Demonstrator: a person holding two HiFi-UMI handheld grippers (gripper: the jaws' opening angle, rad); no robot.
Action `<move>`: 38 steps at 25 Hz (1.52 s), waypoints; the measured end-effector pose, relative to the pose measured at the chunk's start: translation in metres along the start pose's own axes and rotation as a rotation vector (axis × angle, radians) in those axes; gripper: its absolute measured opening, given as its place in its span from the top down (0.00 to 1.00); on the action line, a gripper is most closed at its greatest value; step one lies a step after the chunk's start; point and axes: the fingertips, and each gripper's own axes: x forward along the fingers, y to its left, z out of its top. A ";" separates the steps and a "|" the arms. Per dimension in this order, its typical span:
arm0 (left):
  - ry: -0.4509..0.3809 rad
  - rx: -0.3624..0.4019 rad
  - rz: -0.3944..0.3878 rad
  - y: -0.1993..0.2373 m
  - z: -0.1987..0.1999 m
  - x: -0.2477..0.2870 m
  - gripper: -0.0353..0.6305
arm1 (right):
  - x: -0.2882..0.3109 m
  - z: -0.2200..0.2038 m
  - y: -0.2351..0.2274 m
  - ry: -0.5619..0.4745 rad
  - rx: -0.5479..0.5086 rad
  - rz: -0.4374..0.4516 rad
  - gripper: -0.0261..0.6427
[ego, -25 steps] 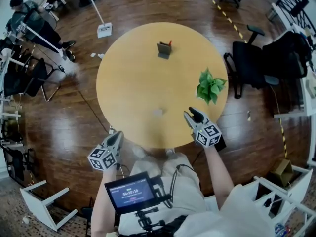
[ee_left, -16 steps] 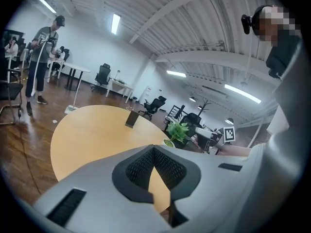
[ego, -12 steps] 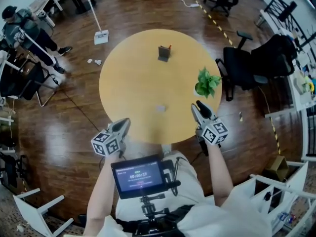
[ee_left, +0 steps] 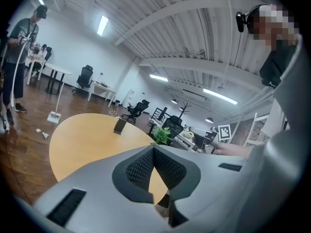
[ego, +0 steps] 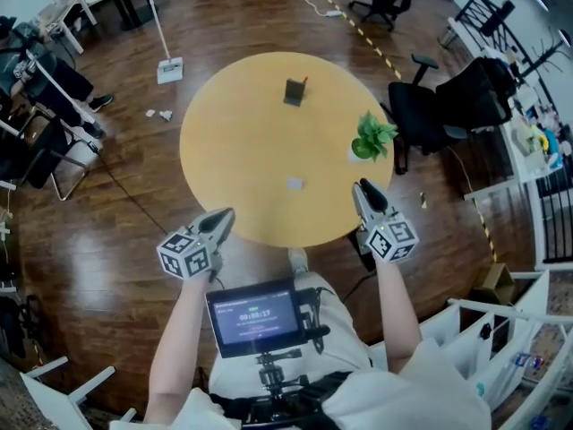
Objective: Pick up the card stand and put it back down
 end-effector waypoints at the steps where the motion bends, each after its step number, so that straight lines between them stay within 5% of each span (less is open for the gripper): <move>1: 0.000 0.001 -0.013 0.000 0.000 -0.006 0.95 | -0.003 0.000 0.009 0.003 -0.010 -0.008 0.83; 13: 0.000 -0.001 -0.082 -0.010 -0.032 -0.040 0.95 | -0.053 -0.010 0.088 0.026 -0.094 -0.018 0.83; 22: -0.065 -0.006 0.000 -0.032 -0.020 -0.063 0.96 | -0.085 -0.013 0.083 0.032 -0.084 0.022 0.84; 38: 0.009 0.007 0.014 -0.093 -0.054 -0.016 0.96 | -0.138 -0.047 0.065 0.068 -0.013 0.058 0.85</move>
